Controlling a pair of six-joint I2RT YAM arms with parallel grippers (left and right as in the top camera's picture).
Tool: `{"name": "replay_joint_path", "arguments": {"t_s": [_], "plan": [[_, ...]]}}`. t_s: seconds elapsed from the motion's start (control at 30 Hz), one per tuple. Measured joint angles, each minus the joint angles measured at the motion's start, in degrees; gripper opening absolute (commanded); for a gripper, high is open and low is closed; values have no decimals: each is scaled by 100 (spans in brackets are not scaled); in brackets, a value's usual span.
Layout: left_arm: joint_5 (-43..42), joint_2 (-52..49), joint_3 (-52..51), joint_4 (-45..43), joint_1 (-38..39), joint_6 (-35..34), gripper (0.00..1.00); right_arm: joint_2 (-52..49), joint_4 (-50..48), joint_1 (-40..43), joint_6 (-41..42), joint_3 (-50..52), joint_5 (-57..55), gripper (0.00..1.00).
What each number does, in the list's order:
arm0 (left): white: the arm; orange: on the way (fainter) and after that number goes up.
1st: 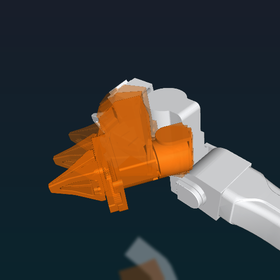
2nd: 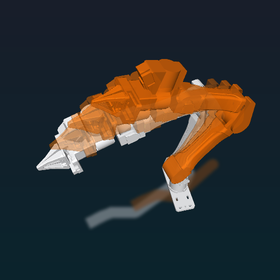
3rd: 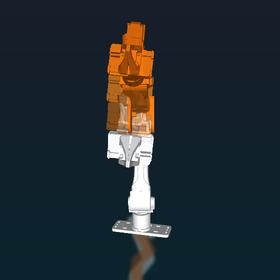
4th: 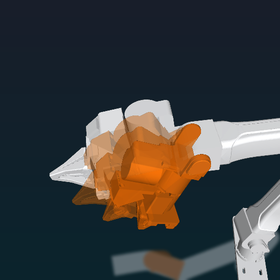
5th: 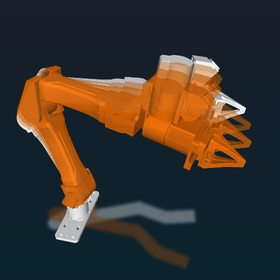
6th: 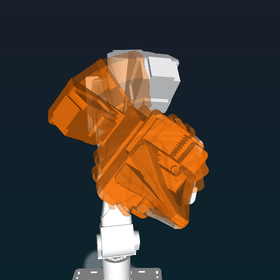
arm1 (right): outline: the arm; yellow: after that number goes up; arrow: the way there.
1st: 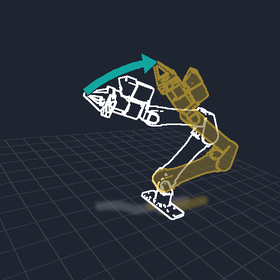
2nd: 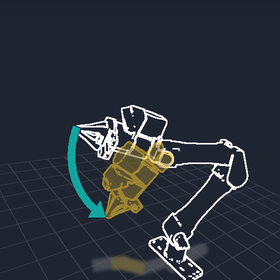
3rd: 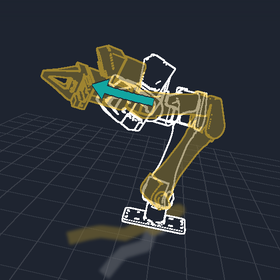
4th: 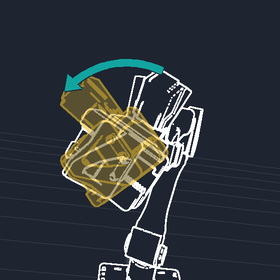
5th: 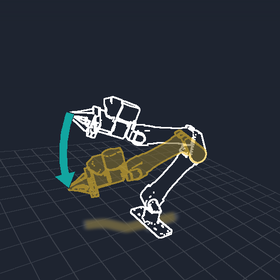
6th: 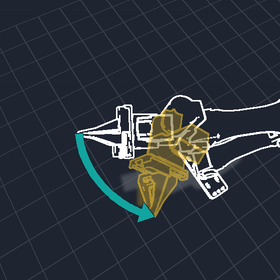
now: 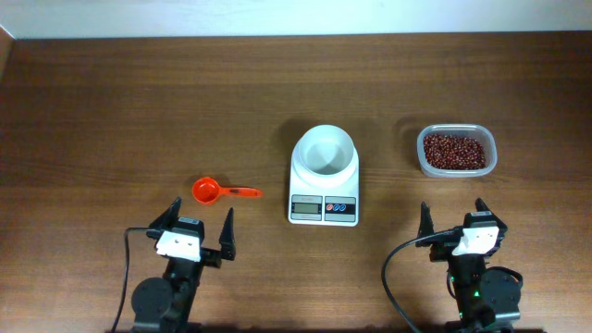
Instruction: Scoop and weigh 50g on scale
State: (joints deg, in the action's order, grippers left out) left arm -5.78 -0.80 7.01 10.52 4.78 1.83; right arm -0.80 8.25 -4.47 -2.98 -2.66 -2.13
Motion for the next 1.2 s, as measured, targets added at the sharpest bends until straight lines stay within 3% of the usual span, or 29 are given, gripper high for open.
{"name": "replay_joint_path", "arguments": {"t_s": [0.6,1.2], "plan": [[-22,0,1193,1631,0,-61,99,0,0,0,-2,0,0,99],[-24,0,1362,1755,0,-170,99,0,0,0,0,0,0,99]]}}
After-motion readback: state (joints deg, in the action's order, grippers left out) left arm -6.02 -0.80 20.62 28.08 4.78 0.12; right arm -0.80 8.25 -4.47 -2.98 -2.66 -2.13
